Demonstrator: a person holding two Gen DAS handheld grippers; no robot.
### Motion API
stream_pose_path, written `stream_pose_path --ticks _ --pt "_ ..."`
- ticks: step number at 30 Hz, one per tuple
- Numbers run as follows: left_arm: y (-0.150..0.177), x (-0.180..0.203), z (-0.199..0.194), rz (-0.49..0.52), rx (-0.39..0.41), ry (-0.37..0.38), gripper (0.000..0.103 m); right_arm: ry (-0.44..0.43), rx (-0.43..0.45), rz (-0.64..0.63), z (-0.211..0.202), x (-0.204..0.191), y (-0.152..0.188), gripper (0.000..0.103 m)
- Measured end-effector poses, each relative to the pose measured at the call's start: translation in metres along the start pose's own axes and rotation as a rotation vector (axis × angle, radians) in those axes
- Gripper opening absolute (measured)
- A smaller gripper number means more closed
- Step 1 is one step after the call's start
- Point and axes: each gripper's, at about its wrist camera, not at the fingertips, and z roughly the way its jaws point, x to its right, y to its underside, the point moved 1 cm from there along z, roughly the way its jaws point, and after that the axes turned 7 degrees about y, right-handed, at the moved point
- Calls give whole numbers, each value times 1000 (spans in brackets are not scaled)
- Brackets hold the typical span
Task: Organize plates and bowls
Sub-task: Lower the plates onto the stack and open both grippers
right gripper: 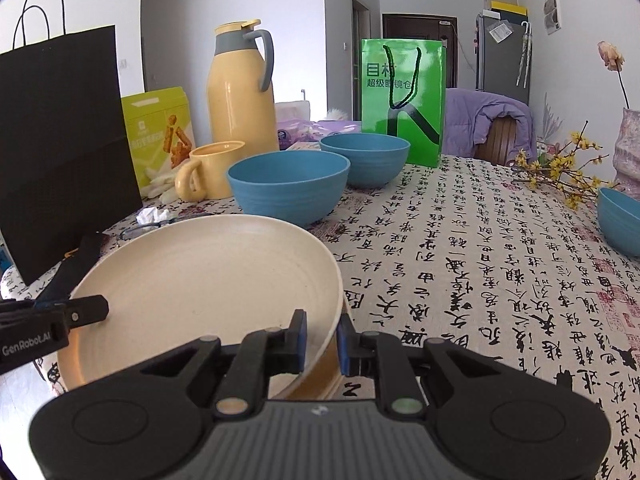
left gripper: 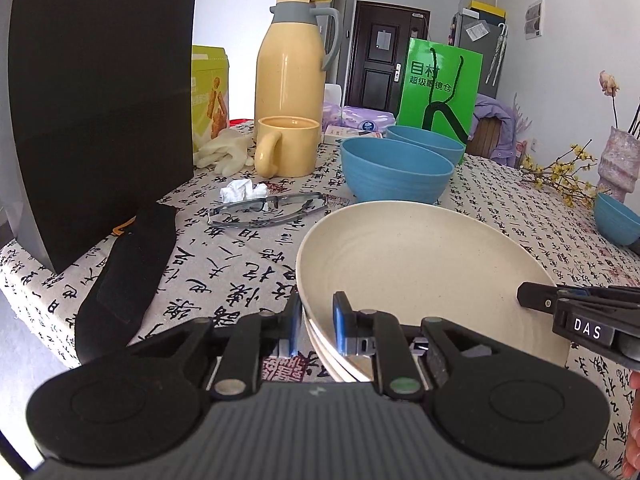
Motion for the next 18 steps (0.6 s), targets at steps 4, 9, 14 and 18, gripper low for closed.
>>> stream_pose_path --ticks 4,9,14,18 --pt "2 1 2 23 4 8 18 34 10 -32 1 -3 2 16" --pt "2 1 -3 41 28 34 32 33 6 -28 0 0 3 16" --pt "0 9 -20 88 78 32 56 16 31 -12 -13 7 2 19" --pt "-1 19 -44 110 149 59 78 -18 77 11 -38 22 2 47"
